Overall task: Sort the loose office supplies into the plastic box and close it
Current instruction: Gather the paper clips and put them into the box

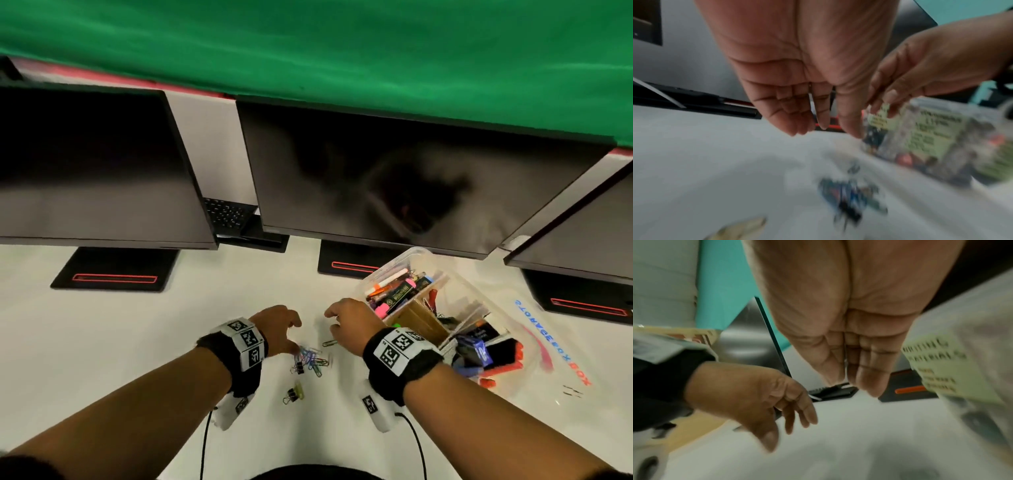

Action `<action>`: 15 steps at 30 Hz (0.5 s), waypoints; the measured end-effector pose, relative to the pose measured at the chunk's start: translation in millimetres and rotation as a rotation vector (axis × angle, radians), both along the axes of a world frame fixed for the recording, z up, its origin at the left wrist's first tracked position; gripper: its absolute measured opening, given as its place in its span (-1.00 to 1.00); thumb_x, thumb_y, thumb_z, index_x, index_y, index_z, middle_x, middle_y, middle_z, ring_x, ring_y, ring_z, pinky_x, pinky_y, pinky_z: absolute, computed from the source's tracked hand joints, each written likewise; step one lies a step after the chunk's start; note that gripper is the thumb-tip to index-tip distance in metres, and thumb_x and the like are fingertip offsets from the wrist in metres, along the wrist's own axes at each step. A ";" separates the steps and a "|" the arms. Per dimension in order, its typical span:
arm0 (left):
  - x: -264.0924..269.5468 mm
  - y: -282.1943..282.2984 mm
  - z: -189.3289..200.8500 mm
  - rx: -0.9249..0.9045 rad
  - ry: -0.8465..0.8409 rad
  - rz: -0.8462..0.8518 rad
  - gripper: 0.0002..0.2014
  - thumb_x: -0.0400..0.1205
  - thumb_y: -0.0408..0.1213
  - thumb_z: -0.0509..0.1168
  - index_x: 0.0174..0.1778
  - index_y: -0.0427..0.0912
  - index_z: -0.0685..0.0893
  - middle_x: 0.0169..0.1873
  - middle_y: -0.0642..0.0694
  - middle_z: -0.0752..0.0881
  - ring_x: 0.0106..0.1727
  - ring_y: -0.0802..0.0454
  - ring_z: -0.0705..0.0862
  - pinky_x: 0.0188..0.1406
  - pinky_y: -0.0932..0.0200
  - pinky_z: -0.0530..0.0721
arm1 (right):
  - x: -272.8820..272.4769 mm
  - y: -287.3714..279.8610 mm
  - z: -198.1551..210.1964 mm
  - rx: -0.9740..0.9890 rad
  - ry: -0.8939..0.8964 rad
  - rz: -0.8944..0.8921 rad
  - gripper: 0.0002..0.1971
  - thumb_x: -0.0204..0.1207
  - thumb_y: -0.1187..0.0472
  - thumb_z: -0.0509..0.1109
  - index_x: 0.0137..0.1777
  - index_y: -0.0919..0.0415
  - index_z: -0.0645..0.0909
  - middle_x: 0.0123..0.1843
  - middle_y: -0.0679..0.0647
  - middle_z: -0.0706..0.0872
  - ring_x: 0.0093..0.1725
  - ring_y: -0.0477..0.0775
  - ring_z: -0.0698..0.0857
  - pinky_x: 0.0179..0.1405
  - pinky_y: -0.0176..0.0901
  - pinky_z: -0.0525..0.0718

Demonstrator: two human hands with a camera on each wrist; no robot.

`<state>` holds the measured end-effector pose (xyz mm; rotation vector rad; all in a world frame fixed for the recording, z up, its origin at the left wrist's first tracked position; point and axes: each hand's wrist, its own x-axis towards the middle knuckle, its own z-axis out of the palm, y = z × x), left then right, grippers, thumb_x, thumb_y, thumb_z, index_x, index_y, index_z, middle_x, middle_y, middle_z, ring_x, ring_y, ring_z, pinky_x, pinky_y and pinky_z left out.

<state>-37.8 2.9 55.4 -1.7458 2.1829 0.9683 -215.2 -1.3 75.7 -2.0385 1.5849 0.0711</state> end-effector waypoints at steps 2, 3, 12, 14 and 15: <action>5.3 13.5 -16.3 0.068 -0.035 -0.069 -0.14 0.39 0.04 0.52 0.54 -0.13 0.30 0.43 -0.13 0.40 0.45 -0.09 0.45 0.46 0.10 0.39 | 2.9 0.4 -25.0 0.090 0.080 -0.007 -0.53 0.58 0.33 0.19 0.51 0.26 0.36 0.56 0.18 0.37 0.55 0.13 0.34 0.54 -0.18 0.26; 5.8 19.6 -23.1 0.086 -0.062 -0.098 -0.02 0.33 0.08 0.55 0.58 -0.15 0.21 0.45 -0.13 0.35 0.49 -0.11 0.41 0.50 0.05 0.37 | 2.5 2.1 -36.2 0.124 0.128 0.000 -0.47 0.58 0.32 0.19 0.56 0.29 0.26 0.61 0.20 0.27 0.60 0.12 0.25 0.60 -0.17 0.20; 18.7 36.8 -58.8 0.031 -0.282 -0.048 0.18 0.13 0.16 0.62 0.53 -0.23 0.12 0.37 -0.21 0.28 0.38 -0.21 0.35 0.36 -0.11 0.54 | 14.5 39.1 -85.4 0.269 0.165 0.049 -0.26 0.58 0.37 0.13 0.64 0.33 -0.22 0.69 0.25 -0.20 0.69 0.21 -0.13 0.69 -0.06 -0.04; 20.0 37.4 -60.9 0.042 -0.294 -0.031 0.18 0.16 0.13 0.62 0.55 -0.20 0.09 0.38 -0.22 0.27 0.38 -0.22 0.36 0.34 -0.09 0.55 | 19.7 45.3 -87.9 0.268 0.148 0.134 -0.26 0.58 0.36 0.13 0.64 0.35 -0.21 0.69 0.27 -0.20 0.69 0.21 -0.14 0.67 -0.09 -0.09; 19.0 36.4 -61.3 0.047 -0.289 -0.021 0.16 0.17 0.11 0.62 0.55 -0.19 0.08 0.38 -0.23 0.27 0.38 -0.23 0.36 0.34 -0.09 0.56 | 21.7 47.1 -87.9 0.266 0.112 0.157 -0.26 0.58 0.34 0.15 0.65 0.34 -0.19 0.69 0.26 -0.18 0.69 0.19 -0.13 0.65 -0.12 -0.08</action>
